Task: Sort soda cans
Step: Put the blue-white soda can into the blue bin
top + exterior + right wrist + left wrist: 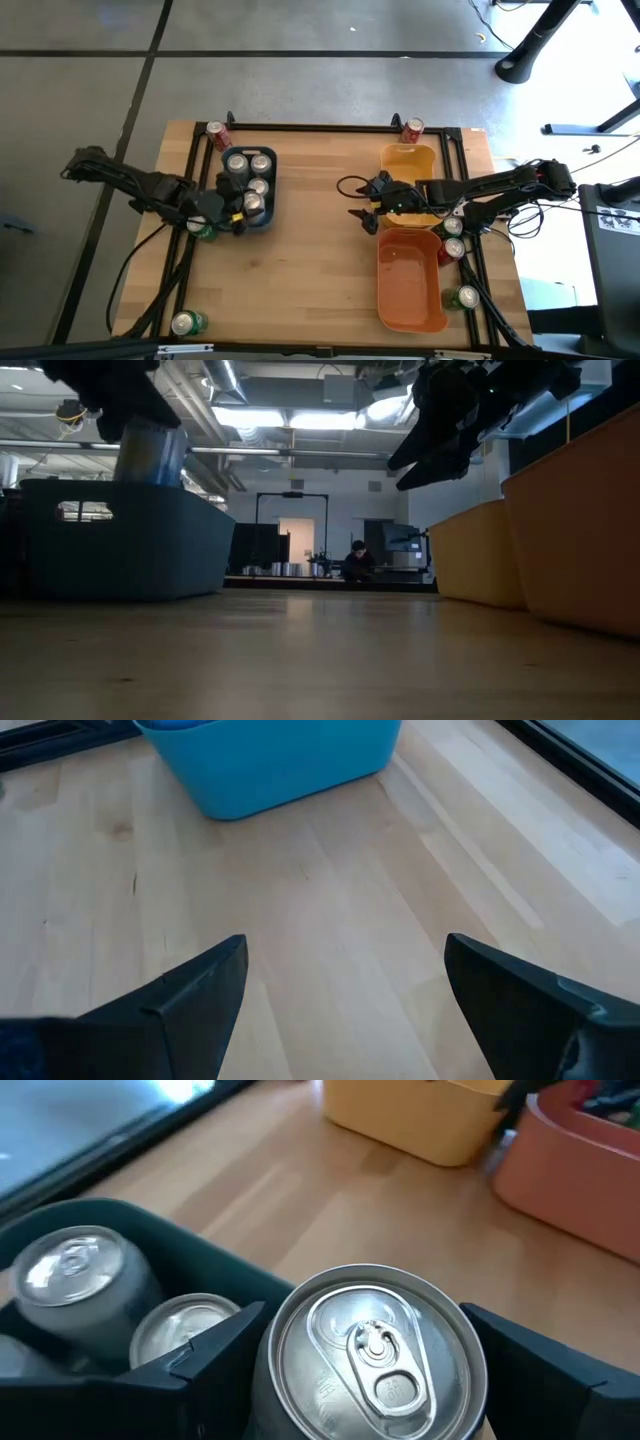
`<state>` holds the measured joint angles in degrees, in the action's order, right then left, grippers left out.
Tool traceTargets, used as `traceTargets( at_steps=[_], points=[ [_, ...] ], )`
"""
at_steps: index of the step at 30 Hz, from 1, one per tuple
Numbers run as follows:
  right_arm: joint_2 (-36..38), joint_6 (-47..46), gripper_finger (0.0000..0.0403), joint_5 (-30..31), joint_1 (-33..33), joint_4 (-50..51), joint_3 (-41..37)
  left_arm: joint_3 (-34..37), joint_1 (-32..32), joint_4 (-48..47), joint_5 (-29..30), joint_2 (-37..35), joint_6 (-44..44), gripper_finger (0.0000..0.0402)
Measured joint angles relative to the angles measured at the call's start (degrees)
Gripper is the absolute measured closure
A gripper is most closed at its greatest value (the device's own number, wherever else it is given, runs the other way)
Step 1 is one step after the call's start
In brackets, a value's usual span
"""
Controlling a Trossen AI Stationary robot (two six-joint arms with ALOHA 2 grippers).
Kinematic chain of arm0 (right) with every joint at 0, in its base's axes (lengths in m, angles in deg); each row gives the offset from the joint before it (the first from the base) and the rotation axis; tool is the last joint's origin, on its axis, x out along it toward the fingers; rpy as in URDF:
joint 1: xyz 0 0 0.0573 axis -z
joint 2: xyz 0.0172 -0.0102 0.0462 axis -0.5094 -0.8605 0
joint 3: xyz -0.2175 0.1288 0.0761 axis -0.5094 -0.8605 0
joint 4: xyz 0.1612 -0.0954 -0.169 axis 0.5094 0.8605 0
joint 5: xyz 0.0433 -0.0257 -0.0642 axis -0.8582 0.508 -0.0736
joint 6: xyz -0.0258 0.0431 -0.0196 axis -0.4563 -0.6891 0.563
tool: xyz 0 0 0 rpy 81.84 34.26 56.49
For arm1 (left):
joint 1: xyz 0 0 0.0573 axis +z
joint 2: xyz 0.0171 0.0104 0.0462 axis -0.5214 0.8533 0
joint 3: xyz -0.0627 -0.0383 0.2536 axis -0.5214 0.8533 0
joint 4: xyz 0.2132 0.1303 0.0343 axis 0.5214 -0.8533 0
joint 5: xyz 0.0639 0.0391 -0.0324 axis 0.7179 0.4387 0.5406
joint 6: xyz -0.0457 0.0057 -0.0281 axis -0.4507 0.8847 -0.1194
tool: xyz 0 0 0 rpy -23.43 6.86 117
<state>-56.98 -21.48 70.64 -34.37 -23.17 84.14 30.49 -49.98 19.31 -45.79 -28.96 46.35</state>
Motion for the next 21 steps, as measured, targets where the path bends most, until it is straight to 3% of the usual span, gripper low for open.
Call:
traceTargets(
  at_steps=[4,21],
  points=[
    [-0.33,0.0,0.0066,0.0,0.0,-0.67,0.0,4.15,-0.99,5.18,3.59,0.0,0.96,0.0108],
    [-0.87,-0.83,0.0066,0.46,0.0,-1.8,0.0,20.83,-0.49,22.51,5.31,0.0,0.15,0.0108]
  ],
)
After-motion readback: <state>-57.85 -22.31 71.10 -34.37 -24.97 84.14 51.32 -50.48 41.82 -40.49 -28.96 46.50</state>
